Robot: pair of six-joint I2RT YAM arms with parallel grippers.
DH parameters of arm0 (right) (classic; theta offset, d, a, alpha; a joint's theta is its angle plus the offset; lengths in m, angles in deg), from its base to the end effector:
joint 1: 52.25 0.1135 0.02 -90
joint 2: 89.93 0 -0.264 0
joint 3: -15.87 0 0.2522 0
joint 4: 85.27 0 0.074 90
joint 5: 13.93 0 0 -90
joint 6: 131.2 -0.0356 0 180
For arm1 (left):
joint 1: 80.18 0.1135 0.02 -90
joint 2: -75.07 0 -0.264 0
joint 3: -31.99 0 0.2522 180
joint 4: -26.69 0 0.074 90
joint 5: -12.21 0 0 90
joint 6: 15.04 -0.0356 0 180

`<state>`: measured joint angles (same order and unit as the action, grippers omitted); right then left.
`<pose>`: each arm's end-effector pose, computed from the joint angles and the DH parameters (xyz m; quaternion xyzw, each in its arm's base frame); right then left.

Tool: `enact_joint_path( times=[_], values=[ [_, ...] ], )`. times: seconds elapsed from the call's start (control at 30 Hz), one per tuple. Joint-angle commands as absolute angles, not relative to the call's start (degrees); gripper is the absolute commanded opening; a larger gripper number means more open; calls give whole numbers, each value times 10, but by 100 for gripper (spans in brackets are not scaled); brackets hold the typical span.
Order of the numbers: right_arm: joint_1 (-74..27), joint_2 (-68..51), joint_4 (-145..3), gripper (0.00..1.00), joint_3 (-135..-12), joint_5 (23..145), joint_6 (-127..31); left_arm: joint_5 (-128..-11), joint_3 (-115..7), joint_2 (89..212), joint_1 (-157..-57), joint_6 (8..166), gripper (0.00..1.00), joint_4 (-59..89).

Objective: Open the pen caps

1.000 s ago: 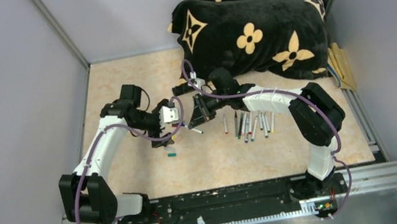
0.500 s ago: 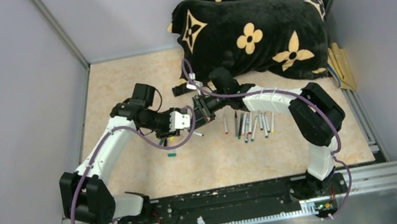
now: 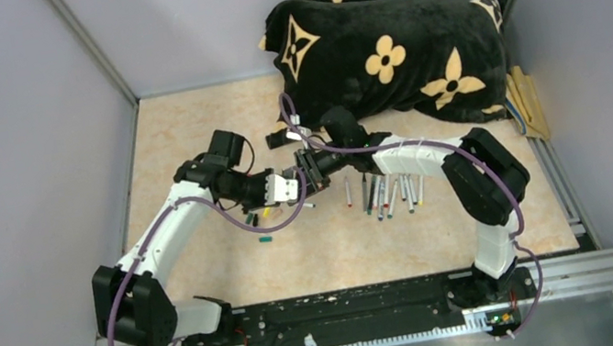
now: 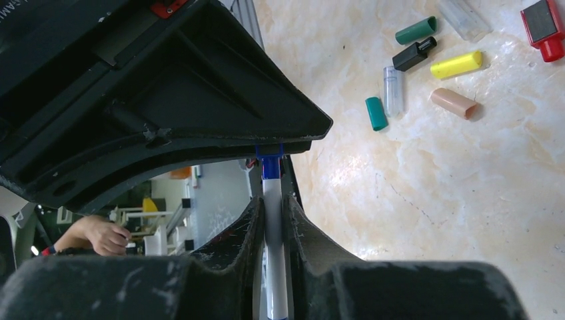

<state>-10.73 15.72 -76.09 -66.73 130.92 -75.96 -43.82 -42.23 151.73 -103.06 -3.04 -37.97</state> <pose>0.2826 0.2891 0.2186 -0.2679 0.7627 0.5820 0.0882 0.2238 -0.1160 0.2643 0.7596 0.5523 -0.1660 0.3008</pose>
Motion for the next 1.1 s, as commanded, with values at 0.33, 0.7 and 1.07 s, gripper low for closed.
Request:
enact_joint_path(
  times=[0.33,0.7,1.07],
  values=[
    [-121,73,-734,0,-604,1265,-734,-539,-399,1530,-1035,-38,0,-298],
    [-162,-52,-568,0,-509,1211,-656,-575,-420,1609,-968,-39,0,-256],
    [-166,-62,-541,0,-524,1097,-650,-516,-446,1640,-944,1,0,-251]
  ],
)
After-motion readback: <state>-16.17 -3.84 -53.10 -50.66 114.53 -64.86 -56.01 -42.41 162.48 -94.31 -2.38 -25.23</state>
